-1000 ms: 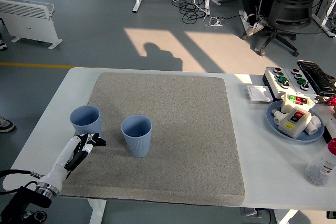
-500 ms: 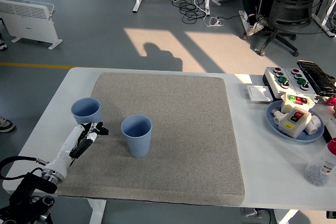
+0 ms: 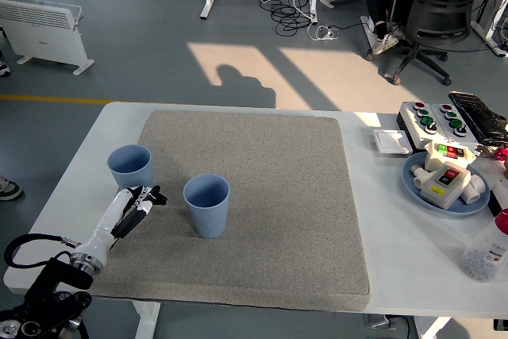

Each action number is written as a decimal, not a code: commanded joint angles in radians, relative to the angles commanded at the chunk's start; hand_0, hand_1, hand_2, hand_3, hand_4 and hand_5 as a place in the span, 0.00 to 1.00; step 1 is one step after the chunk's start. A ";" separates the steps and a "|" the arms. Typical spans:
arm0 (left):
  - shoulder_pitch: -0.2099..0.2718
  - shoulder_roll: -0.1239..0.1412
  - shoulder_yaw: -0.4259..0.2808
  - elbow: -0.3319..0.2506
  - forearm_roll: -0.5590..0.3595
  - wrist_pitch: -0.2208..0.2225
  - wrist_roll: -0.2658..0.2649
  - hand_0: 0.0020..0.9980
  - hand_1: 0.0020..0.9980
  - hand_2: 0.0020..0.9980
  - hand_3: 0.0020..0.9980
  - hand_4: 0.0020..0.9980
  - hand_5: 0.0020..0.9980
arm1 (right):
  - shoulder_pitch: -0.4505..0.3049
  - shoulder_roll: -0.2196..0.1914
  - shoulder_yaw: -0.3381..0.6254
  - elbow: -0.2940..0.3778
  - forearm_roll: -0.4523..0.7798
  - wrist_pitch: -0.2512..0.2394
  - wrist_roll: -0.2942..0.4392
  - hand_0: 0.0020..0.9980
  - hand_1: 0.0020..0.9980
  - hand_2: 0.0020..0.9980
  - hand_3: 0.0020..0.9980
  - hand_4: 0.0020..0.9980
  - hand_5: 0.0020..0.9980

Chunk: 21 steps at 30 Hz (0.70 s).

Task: Push cup pick cup insert cup

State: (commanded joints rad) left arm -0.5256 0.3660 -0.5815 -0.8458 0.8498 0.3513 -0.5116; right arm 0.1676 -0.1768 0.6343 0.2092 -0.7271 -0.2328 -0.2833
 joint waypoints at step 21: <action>-0.041 0.009 0.053 0.037 -0.048 -0.004 -0.013 0.69 0.60 0.54 0.49 0.60 1.00 | 0.000 0.001 -0.002 0.000 0.003 0.000 0.000 0.71 0.64 0.65 0.59 0.12 0.41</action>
State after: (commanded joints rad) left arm -0.5664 0.3753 -0.5287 -0.8083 0.8017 0.3475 -0.5246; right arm 0.1676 -0.1757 0.6324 0.2096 -0.7244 -0.2333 -0.2832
